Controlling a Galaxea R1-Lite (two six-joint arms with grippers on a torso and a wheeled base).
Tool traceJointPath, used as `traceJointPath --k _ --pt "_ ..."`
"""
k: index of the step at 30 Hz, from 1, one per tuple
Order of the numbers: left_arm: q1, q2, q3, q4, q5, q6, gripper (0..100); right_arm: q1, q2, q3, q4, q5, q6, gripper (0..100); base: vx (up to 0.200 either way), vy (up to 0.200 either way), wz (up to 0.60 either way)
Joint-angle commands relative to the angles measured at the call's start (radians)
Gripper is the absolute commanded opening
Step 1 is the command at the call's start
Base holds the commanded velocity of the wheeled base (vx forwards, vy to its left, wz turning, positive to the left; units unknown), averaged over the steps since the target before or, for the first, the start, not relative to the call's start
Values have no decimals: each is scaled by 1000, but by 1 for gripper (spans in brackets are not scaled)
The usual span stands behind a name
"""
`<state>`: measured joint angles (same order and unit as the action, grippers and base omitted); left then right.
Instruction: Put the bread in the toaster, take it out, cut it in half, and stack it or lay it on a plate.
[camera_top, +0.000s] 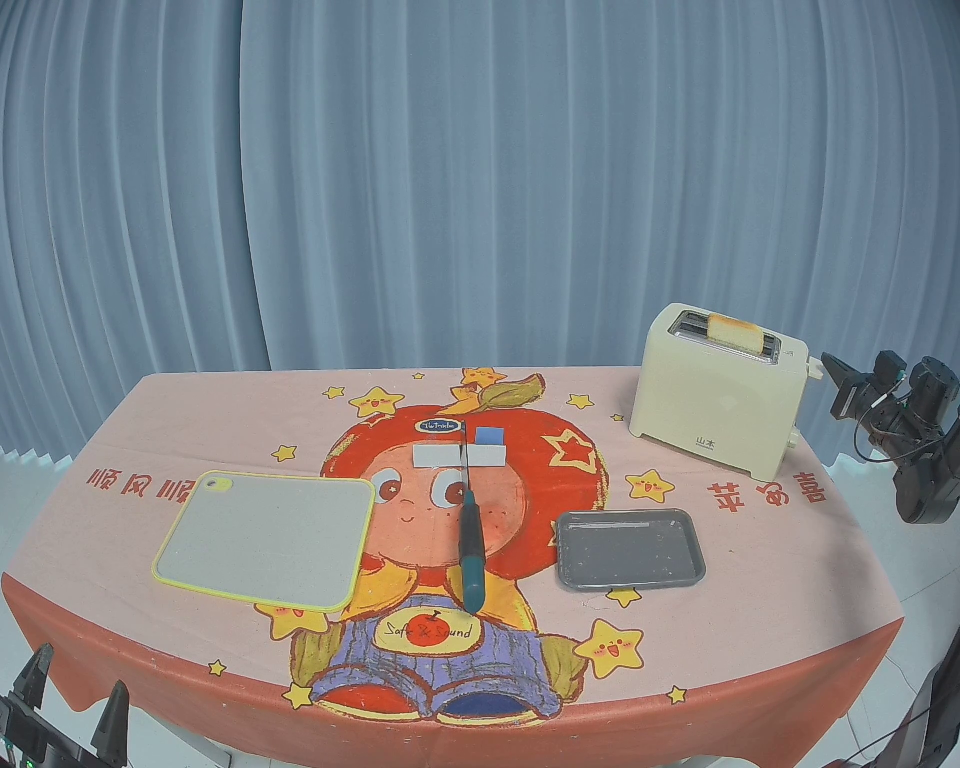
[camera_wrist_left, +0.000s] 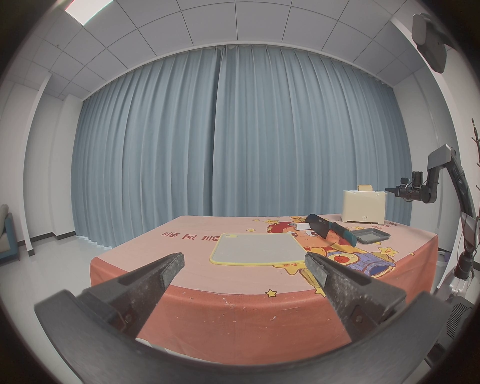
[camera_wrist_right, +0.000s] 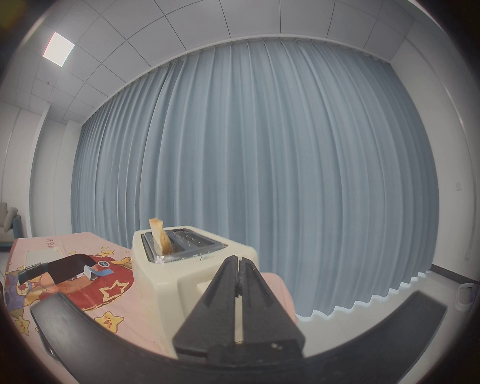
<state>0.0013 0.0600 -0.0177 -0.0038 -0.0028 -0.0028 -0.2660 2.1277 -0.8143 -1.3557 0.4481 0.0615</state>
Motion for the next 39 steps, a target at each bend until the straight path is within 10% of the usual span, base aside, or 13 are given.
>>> traceJointPath --k 1,39 --pt "0 0 18 -1 0 0 100 11 21 3 -5 0 -2 0 0 0 0" --pt "0 0 18 -1 0 0 100 31 38 27 -46 -2 0 0 0 0 0"
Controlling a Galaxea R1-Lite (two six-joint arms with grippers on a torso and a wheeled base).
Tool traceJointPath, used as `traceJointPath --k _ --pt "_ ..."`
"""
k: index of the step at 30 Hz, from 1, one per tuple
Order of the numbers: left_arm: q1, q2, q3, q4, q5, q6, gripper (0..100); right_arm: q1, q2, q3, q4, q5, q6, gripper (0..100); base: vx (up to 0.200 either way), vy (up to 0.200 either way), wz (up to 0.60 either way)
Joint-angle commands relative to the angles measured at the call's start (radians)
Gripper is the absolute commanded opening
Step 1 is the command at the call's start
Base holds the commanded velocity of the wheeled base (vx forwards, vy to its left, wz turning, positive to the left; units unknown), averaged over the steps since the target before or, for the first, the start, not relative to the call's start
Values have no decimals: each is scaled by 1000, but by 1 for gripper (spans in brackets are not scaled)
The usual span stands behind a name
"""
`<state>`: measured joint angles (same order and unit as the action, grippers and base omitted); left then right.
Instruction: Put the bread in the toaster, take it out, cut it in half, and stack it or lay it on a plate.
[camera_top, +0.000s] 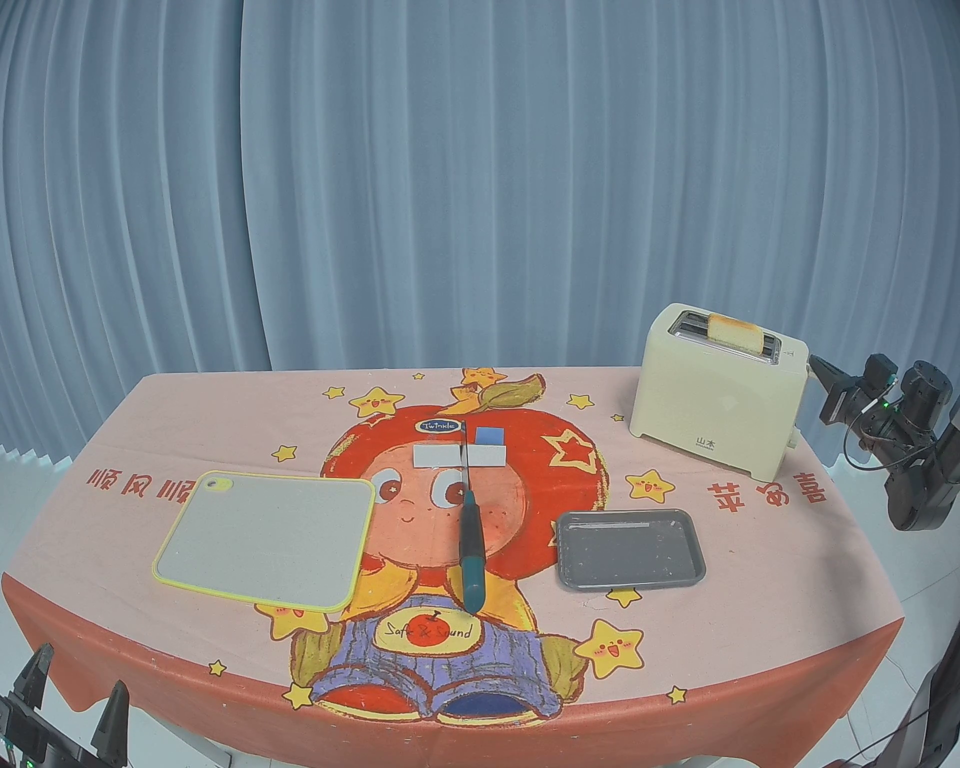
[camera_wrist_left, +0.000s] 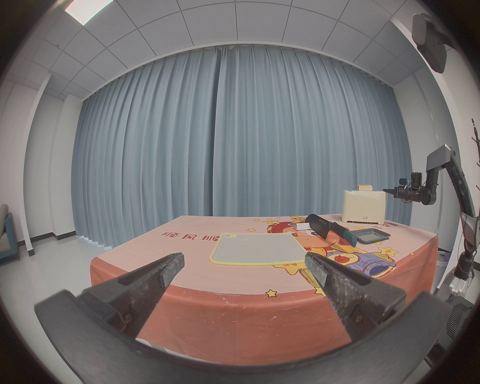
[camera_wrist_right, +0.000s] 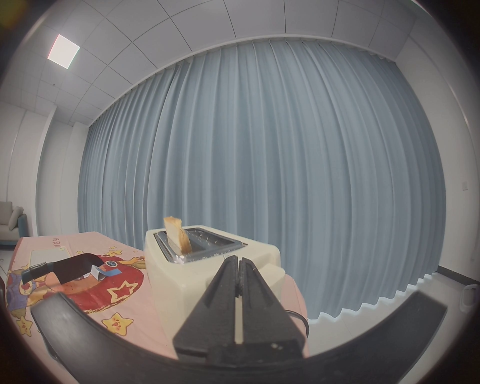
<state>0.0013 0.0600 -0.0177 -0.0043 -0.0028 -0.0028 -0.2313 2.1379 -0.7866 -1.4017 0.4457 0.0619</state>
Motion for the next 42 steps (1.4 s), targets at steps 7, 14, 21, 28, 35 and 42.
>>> traceJointPath --k 7,14,21,28,35,42 --pt "0 0 18 0 0 0 100 -2 36 7 6 -1 -2 0 0 0 0" --pt "0 0 18 0 0 0 100 -2 63 24 12 -1 -10 0 0 0 0" --pt "0 0 18 0 0 0 100 1 85 27 12 -1 -11 0 0 0 0" --pt "0 0 18 0 0 0 100 1 108 27 13 -1 -16 0 0 0 0" --pt "0 0 18 0 0 0 100 1 131 27 13 -1 -19 0 0 0 0" --pt "0 0 18 0 0 0 100 1 134 27 13 -1 -19 0 0 0 0"
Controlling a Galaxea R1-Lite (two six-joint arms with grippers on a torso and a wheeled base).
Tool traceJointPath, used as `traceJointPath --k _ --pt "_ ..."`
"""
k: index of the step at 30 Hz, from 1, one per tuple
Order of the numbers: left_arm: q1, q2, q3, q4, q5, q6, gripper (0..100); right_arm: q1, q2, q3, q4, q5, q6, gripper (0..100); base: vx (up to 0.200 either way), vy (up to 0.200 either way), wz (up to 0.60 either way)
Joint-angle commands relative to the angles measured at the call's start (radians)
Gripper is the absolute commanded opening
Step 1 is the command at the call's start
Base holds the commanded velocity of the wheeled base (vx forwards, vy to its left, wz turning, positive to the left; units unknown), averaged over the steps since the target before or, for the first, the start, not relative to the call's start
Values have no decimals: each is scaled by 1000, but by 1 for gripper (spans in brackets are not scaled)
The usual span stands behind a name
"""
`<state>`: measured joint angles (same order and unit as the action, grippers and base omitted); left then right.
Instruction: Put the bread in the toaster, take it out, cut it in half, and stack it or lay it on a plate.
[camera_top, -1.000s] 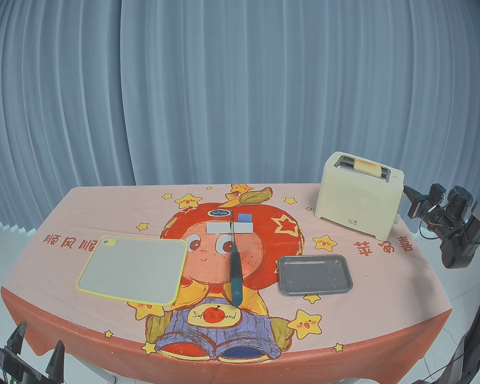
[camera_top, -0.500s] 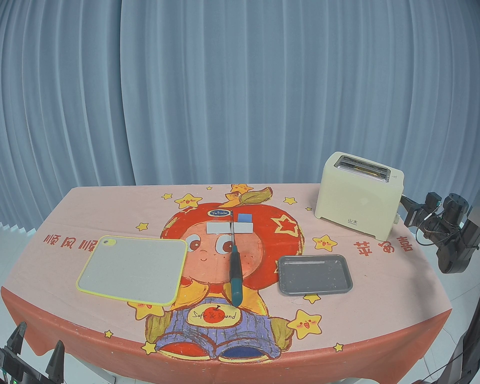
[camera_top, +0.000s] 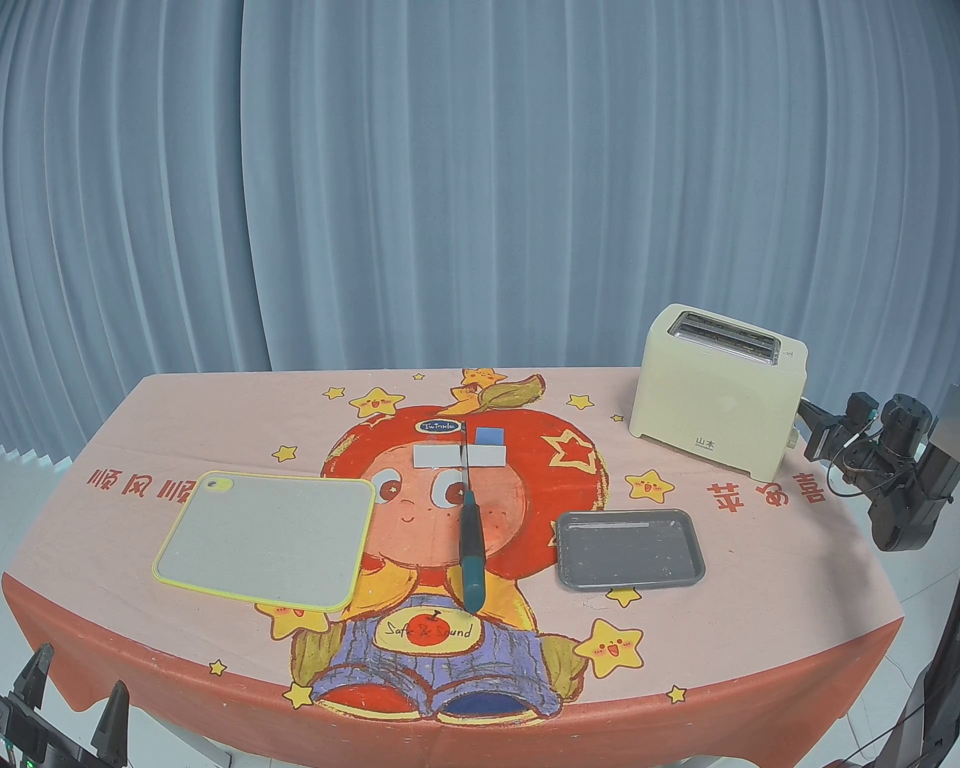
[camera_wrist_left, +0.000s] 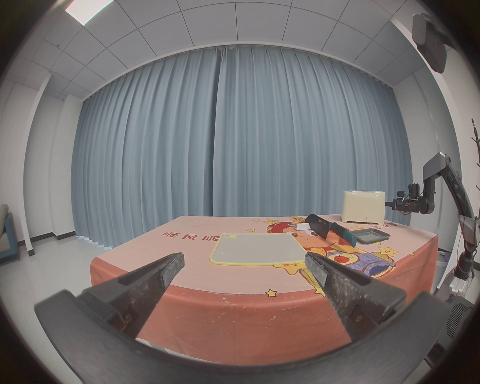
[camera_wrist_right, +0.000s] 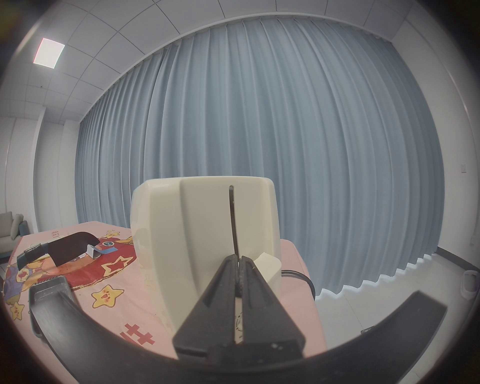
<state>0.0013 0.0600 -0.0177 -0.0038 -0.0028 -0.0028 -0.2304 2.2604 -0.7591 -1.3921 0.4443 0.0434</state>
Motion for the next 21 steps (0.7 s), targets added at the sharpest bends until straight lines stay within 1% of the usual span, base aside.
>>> traceJointPath --k 1,6,10,12,13,18,21 --pt "0 0 18 -1 0 0 100 0 16 1 4 -1 0 0 0 0 0" --pt "0 0 18 -1 0 0 100 2 13 1 -4 -1 0 0 0 0 0" --pt "0 0 18 -1 0 0 100 -3 -84 9 -8 1 4 0 0 0 0" --pt "0 0 18 -1 0 0 100 -3 -88 11 -8 1 4 0 0 0 0" --pt "0 0 18 -1 0 0 100 3 -151 38 -8 -1 4 0 0 0 0" --pt "0 0 18 -1 0 0 100 6 -208 67 2 -4 4 0 0 0 0" --pt "0 0 18 -1 0 0 100 -4 -242 84 5 -7 3 0 0 0 0"
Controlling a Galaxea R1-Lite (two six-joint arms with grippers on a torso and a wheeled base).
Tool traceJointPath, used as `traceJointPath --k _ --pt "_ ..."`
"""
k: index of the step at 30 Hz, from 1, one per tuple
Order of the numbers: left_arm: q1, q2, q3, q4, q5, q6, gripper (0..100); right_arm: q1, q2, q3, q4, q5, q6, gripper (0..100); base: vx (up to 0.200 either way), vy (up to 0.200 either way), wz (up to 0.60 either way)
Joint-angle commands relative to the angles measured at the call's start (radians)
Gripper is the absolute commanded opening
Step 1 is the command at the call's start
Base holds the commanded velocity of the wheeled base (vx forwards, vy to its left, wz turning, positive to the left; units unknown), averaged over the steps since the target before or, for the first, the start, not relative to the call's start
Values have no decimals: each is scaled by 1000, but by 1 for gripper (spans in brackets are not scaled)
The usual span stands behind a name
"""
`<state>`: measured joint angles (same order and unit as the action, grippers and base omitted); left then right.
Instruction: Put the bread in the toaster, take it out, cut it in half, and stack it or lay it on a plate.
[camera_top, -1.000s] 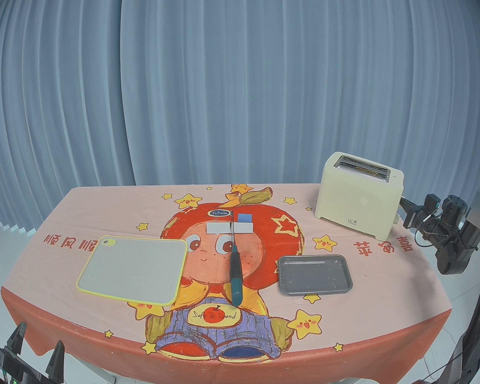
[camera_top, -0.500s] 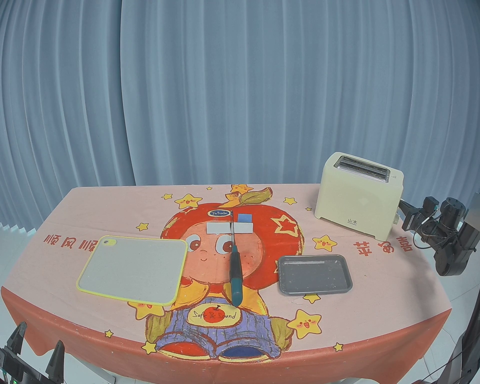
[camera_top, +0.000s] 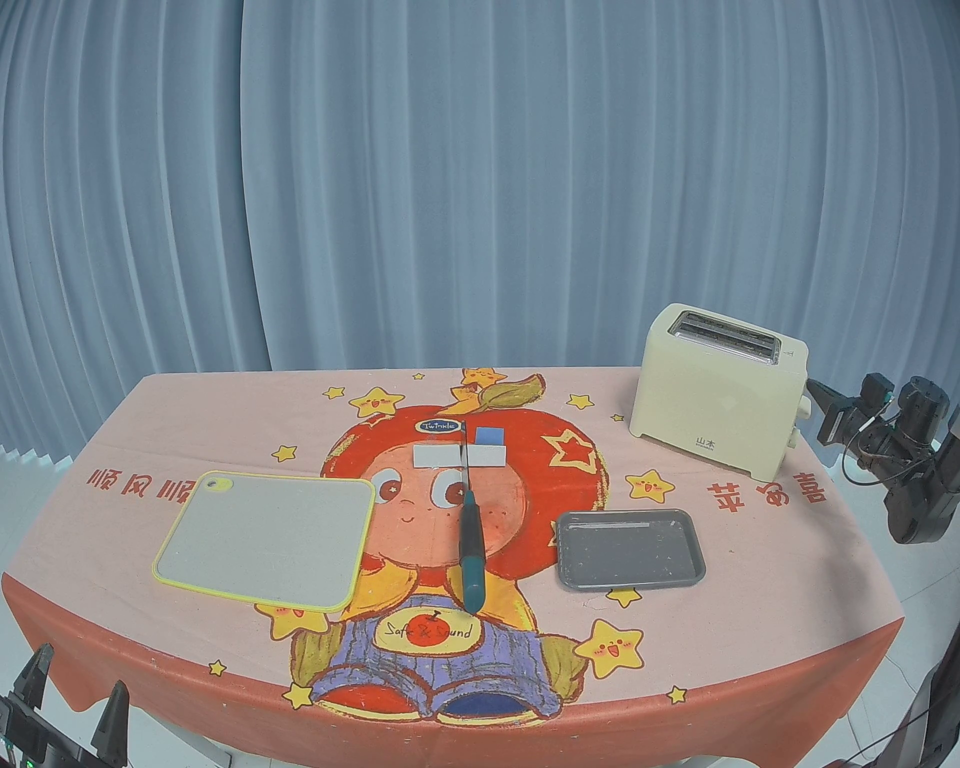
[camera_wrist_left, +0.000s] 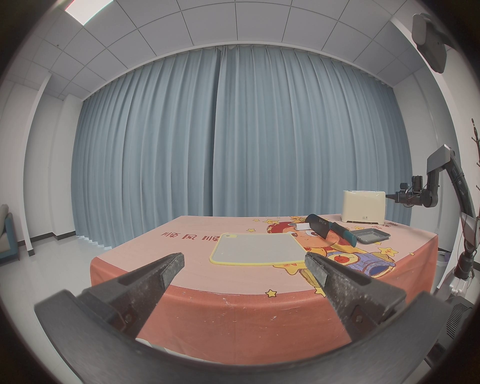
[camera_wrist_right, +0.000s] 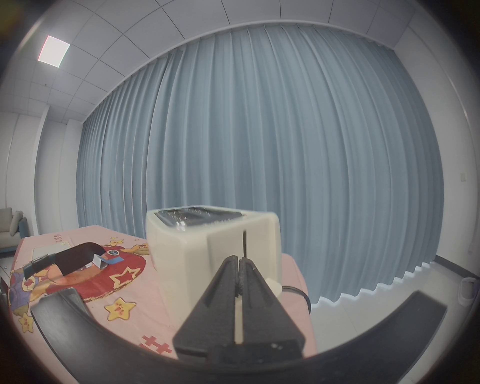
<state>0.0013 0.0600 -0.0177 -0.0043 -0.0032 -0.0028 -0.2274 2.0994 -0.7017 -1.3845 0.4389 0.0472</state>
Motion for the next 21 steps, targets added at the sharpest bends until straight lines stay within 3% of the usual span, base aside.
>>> traceJointPath --k 1,13,21 --pt "0 0 18 0 0 0 100 -9 -91 33 -2 -2 -3 0 0 0 0" --pt "0 0 18 0 0 0 100 31 -340 140 2 6 -27 0 0 0 0" --pt "0 0 18 0 0 0 100 40 -366 163 1 9 -29 0 0 0 0"
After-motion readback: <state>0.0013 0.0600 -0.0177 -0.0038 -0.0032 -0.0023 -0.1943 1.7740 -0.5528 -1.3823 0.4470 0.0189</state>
